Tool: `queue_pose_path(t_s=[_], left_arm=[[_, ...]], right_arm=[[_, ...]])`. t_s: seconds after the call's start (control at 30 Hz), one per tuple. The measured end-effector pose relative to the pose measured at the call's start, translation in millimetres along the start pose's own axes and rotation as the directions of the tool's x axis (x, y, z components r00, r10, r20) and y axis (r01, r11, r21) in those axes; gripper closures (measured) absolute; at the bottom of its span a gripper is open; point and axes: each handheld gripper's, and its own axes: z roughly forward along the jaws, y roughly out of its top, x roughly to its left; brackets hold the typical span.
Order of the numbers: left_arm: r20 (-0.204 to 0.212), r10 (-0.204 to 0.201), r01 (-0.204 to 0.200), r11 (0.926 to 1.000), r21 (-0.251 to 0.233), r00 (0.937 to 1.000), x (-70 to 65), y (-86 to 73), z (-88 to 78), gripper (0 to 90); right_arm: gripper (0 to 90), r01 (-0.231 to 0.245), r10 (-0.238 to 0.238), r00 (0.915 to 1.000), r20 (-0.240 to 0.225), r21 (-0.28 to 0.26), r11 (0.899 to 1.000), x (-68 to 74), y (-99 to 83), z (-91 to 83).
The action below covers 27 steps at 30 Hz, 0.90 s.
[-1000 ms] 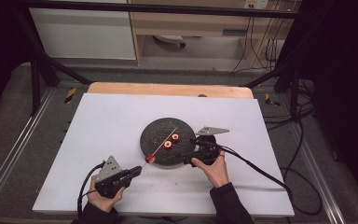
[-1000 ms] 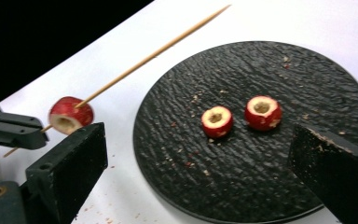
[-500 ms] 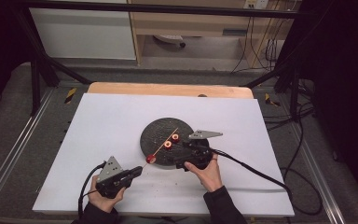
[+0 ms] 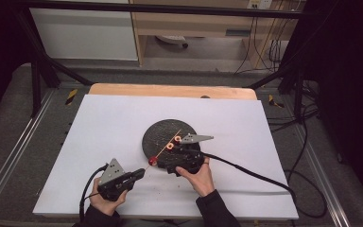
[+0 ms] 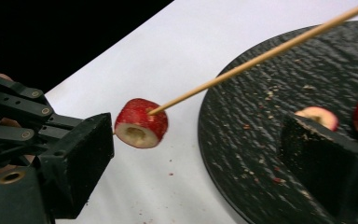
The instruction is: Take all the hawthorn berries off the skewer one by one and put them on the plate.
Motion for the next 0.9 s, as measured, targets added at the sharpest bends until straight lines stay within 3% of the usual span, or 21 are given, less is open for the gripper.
queue_pose_path(t_s=[0.33,0.8,0.9], left_arm=[[0.001,0.008,-0.008,1.0000,0.003,1.0000,-1.8,0.3,1.0,88.1],[0.004,0.011,-0.011,0.9999,0.005,0.9999,-3.4,0.2,2.8,88.1],[0.007,0.012,-0.012,0.9999,0.001,0.9999,-3.7,0.5,2.3,88.1]], right_arm=[[27.1,-0.021,0.021,0.9977,-0.065,0.007,1.000,8.9,0.9,15.2],[57.0,-0.077,0.083,0.9856,-0.147,0.051,0.996,7.4,-1.5,20.0],[59.6,-0.081,0.088,0.9843,-0.153,0.051,0.995,7.7,-0.3,18.5]])
